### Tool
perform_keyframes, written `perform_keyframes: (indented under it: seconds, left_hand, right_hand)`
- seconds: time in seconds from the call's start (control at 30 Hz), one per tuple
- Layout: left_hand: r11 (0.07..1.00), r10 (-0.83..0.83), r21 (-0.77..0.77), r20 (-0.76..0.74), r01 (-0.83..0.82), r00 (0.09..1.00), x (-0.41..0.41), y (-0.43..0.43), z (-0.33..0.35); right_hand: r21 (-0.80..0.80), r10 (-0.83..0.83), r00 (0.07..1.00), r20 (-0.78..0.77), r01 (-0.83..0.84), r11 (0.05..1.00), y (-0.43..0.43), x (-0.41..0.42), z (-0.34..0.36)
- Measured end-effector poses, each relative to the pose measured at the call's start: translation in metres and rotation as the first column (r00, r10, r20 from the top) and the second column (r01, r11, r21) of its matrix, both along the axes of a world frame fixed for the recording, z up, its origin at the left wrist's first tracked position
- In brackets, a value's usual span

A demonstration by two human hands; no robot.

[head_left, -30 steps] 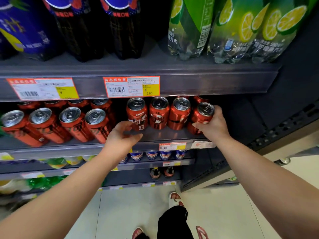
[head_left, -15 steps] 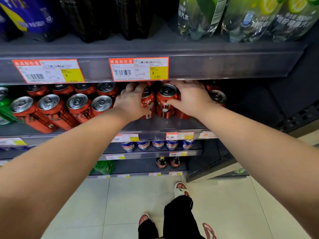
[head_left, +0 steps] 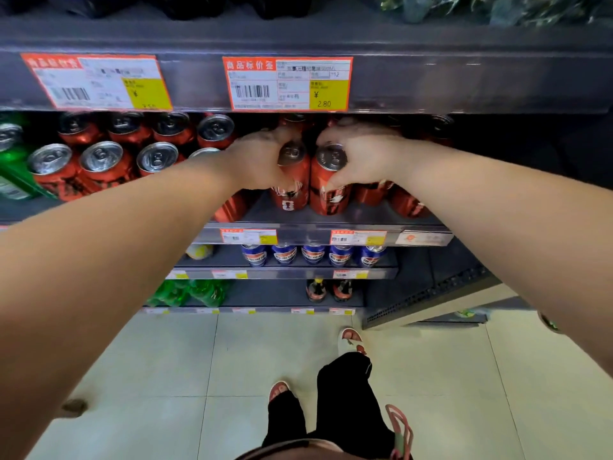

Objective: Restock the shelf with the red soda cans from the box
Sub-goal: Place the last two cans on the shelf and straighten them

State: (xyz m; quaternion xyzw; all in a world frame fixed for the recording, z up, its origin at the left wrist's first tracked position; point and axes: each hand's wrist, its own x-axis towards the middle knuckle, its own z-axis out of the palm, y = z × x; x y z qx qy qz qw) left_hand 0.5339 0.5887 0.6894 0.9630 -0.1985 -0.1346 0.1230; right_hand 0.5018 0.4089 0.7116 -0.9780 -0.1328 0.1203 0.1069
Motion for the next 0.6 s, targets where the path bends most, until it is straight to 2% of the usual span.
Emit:
perform_keyframes:
  seconds: [0.13, 0.27, 0.37, 0.5, 0.6]
  left_hand:
    - [0.999, -0.006, -0.045, -0.031, 0.005, 1.0, -0.005, 0.003, 0.003]
    - [0.994, 0.055, -0.1, 0.034, -0.051, 0.998, -0.01, 0.006, 0.007]
    - [0.994, 0.049, -0.102, 0.02, -0.046, 0.999, -0.011, 0.007, 0.01]
    - [0.995, 0.06, -0.081, 0.006, -0.059, 0.998, -0.01, 0.005, 0.014]
    - [0.995, 0.068, -0.075, 0.018, -0.067, 0.997, -0.01, 0.006, 0.015]
  right_hand:
    - [0.024, 0.019, 0.999, -0.036, -0.018, 1.0, -0.002, -0.003, 0.004]
    - [-0.002, -0.07, 0.997, -0.033, 0.07, 0.998, -0.005, -0.003, 0.004]
    - [-0.025, -0.067, 0.997, -0.03, 0.066, 0.998, -0.003, -0.001, 0.002]
    - [-0.008, -0.062, 0.986, -0.157, 0.061, 0.998, -0.004, 0.003, 0.005]
    - [-0.012, -0.062, 0.987, -0.147, 0.06, 0.998, -0.004, 0.003, 0.004]
